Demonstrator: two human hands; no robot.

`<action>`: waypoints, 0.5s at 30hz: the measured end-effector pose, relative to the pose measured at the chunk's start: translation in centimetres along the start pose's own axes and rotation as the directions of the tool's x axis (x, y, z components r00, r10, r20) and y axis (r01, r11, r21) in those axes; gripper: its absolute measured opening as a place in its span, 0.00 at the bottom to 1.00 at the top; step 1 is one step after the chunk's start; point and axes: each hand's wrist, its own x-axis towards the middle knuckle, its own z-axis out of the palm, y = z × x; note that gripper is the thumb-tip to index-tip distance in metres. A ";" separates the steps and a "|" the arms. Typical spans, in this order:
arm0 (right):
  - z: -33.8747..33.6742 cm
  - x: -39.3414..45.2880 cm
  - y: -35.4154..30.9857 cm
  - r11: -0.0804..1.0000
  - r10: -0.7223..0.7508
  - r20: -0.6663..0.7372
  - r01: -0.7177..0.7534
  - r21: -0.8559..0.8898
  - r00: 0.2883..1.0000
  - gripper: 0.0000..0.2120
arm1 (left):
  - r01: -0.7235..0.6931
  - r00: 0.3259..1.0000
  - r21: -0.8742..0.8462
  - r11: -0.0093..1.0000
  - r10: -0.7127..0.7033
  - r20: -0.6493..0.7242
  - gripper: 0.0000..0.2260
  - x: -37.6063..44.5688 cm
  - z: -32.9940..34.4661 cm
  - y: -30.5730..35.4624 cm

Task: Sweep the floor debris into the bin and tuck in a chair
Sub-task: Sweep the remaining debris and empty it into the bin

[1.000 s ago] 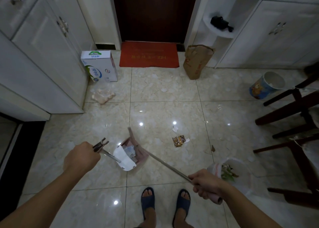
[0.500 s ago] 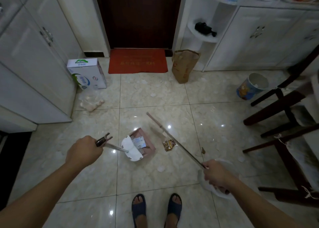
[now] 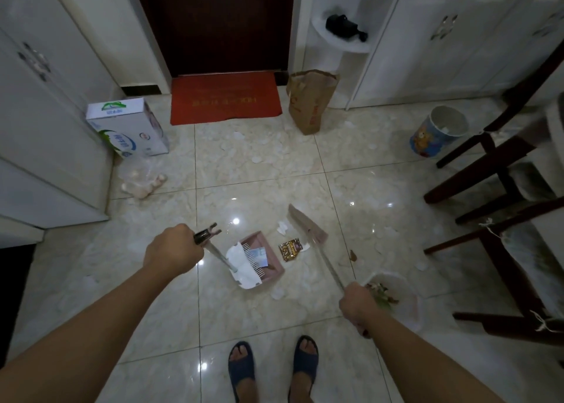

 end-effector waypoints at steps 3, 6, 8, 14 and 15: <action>0.9 -0.2 -0.5 0.999 -0.035 0.048 0.035 0.018 0.998 0.16 | -0.018 1.000 0.018 1.000 0.018 0.005 0.03 0.8 0.0 1.6; 0.7 -1.0 -0.8 0.996 -0.084 0.099 0.083 0.013 0.992 0.17 | -0.020 1.000 0.014 1.000 0.020 -0.011 0.05 1.5 -0.2 2.8; 0.2 -1.7 -0.7 0.996 -0.087 0.127 0.086 0.016 0.988 0.17 | -0.022 1.000 0.013 1.000 0.022 -0.012 0.06 1.7 -0.2 3.2; -1.0 -3.8 0.2 0.979 -0.099 0.300 0.039 0.201 0.949 0.16 | -0.023 1.000 0.021 1.000 0.023 -0.021 0.06 1.9 -0.3 3.2; -1.5 -4.0 0.7 0.967 -0.107 0.326 0.022 0.255 0.939 0.15 | -0.028 0.999 0.015 1.000 0.028 -0.018 0.06 1.8 -0.2 3.1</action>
